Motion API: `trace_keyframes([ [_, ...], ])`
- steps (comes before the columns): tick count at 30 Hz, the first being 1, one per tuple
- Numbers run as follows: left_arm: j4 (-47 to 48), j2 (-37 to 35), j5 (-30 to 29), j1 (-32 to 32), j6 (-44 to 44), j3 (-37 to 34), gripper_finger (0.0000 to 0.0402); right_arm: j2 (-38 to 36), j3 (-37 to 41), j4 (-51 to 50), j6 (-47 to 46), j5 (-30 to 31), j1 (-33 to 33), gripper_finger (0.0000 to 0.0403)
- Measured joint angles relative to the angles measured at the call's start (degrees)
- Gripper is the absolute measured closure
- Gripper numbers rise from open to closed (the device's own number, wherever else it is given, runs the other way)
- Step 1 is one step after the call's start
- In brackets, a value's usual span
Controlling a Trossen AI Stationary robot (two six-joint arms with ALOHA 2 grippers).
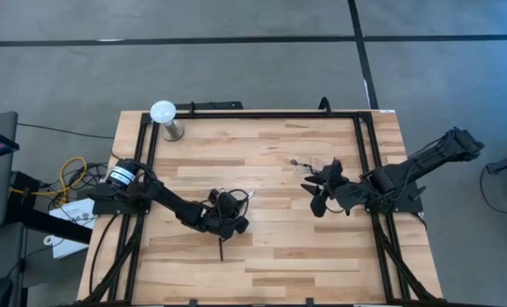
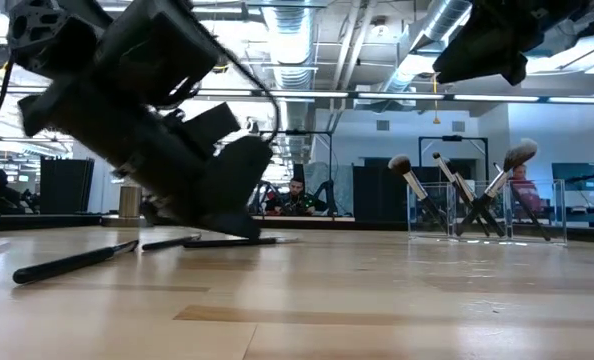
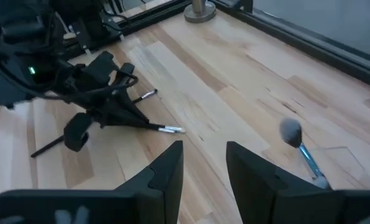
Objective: Pick & Place Makeup Supplies
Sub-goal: Put the black makeup brush into the transparent organizer
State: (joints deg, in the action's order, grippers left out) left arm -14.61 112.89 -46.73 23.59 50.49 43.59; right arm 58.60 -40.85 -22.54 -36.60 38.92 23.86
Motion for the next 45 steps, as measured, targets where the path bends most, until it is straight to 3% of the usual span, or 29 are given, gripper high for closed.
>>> trace_keyframes([
  [9, -11.28, 0.43, 1.62, 0.07, -9.53, -0.42, 0.0397, 7.1, -0.01, 14.66, 12.39, -2.46, 0.0, 0.029],
  [18, -12.12, 0.43, 1.86, 0.07, -9.73, -0.42, 0.0397, 18.81, -0.01, 28.23, 24.52, -14.06, -4.07, 0.029],
  [25, -12.51, 0.32, 3.53, 0.07, -9.76, -0.37, 0.0396, 21.39, 0.01, 31.03, 25.03, -19.2, -7.7, 0.029],
  [31, -12.88, 0.32, 3.04, 0.06, -13.65, -0.37, 0.0394, 19.98, -0.01, 31.04, 24.64, -19.54, -8.24, 0.029],
  [41, -13.75, 0.26, 2.79, 0.05, -14.26, -0.34, 0.0314, 19.92, -0.01, 30.77, 24.64, -19.65, -8.7, 0.029],
  [45, -13.94, 0.28, 1.58, -0.07, -15.53, -0.33, 0.0301, 19.92, -0.01, 30.74, 24.64, -19.65, -8.7, 0.029],
])
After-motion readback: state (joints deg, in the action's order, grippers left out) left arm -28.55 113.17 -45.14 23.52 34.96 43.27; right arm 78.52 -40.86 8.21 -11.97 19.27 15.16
